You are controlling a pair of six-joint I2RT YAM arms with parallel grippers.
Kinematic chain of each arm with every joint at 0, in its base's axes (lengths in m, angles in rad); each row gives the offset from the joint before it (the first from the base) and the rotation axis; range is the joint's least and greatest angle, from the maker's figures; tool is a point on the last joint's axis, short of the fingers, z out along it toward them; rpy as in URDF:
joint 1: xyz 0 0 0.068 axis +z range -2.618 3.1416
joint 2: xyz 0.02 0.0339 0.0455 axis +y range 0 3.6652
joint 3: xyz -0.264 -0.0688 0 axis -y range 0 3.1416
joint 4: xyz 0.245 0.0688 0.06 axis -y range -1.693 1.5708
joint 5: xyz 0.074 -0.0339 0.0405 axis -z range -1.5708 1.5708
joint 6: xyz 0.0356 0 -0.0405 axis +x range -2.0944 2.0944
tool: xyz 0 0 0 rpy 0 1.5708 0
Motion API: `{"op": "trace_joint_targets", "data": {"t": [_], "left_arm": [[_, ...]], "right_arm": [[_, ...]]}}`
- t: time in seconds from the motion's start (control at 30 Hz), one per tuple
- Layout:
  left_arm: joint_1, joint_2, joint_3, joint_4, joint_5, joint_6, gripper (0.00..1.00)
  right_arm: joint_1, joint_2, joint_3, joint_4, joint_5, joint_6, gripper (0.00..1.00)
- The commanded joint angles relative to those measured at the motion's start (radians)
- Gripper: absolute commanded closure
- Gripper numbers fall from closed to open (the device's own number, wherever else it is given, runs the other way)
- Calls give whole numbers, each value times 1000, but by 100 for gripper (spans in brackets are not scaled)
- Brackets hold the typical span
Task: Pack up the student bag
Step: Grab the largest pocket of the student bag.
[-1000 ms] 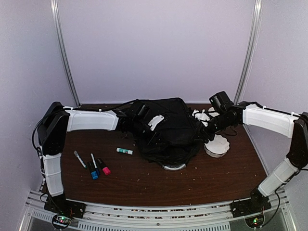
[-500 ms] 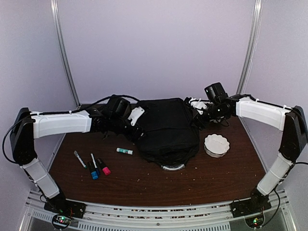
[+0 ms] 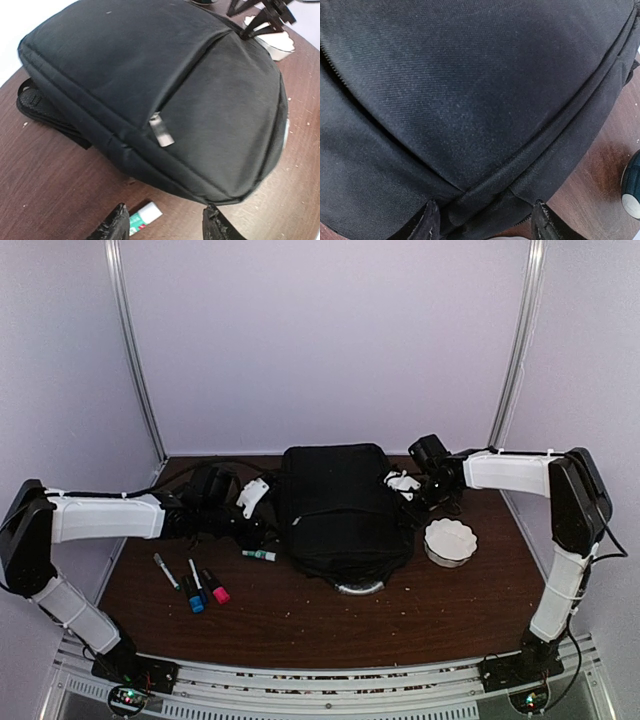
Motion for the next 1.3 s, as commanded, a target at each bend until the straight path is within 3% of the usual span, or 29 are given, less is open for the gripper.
{"op": "trace_joint_targets", "data": {"t": [0.0, 0.2, 0.4, 0.57, 0.73, 0.83, 1.27], "left_arm": [[29, 29, -48, 106, 20, -5, 49], [87, 133, -41, 148, 136, 39, 55], [113, 162, -111, 310, 217, 53, 53], [126, 205, -72, 282, 243, 88, 52], [171, 234, -65, 311, 276, 98, 59], [187, 249, -66, 336, 269, 105, 56], [189, 357, 34, 274, 341, 163, 61]], "right_arm": [[-7, 6, 3, -41, 55, -16, 38], [-8, -25, -5, -43, 10, -24, 38], [-9, -43, -26, -32, -7, -36, 37], [-9, -36, -27, -37, -25, -36, 37], [-9, -33, -22, -41, -32, -28, 37], [-9, -34, -25, -38, -34, -28, 37], [-9, -28, -25, -33, -54, -16, 37]]}}
